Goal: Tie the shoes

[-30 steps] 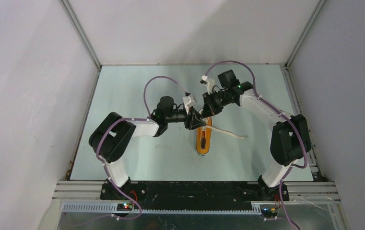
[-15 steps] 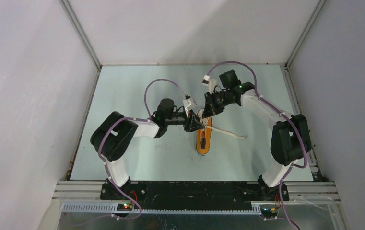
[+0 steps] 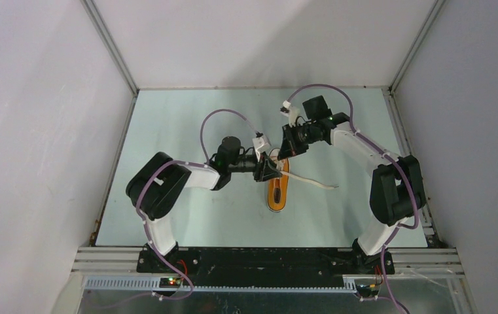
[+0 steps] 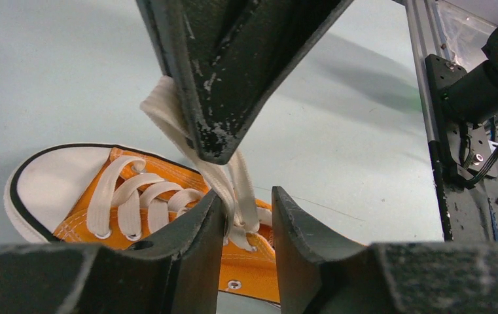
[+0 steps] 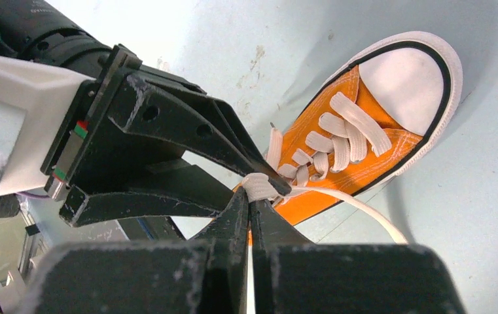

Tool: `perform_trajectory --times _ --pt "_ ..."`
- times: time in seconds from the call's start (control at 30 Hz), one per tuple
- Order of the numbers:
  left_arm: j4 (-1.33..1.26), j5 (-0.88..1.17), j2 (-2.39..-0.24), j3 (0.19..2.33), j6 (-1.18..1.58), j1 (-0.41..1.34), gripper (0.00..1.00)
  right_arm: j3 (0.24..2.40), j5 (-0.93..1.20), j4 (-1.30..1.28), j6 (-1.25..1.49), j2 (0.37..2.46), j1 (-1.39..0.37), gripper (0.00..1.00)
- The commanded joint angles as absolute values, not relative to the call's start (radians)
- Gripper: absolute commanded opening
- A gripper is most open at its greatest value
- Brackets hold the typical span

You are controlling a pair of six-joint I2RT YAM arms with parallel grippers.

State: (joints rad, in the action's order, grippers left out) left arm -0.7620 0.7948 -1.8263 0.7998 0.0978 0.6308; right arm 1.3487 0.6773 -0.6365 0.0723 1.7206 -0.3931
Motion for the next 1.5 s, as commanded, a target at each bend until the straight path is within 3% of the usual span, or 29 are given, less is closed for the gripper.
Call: perform_trajectory --times 0.0,0.7,0.93,1.0,1.03,1.1,1.17,1.33,1.47 --pt "-0.807 0.778 -1.830 0.828 0.098 0.650 0.37 1.349 0.687 -0.595 0.100 1.705 -0.384 0.00" --pt "-0.735 0.780 -1.819 0.843 0.156 0.622 0.14 1.345 0.684 -0.589 0.097 1.709 -0.371 0.00" --pt "-0.752 0.812 -1.827 0.835 0.197 0.623 0.00 1.329 0.648 -0.603 0.043 1.700 -0.372 0.00" --pt "-0.757 0.821 -1.829 0.832 0.214 0.622 0.00 1.322 0.633 -0.622 0.012 1.683 -0.363 0.11" --pt "-0.760 0.826 -1.832 0.831 0.220 0.623 0.00 1.318 0.628 -0.643 -0.011 1.663 -0.358 0.24" --pt "-0.771 0.835 -1.838 0.828 0.244 0.622 0.00 1.312 0.618 -0.693 -0.104 1.622 -0.315 0.40" --pt "-0.774 0.839 -1.846 0.825 0.261 0.623 0.00 1.298 0.617 -0.766 -0.235 1.577 -0.259 0.47" --pt "-0.775 0.844 -1.868 0.831 0.288 0.626 0.00 1.201 0.542 -1.002 -0.732 1.530 -0.161 0.51" --pt "-0.774 0.839 -1.875 0.837 0.293 0.632 0.00 1.062 0.402 -0.921 -0.946 1.548 -0.153 0.50"
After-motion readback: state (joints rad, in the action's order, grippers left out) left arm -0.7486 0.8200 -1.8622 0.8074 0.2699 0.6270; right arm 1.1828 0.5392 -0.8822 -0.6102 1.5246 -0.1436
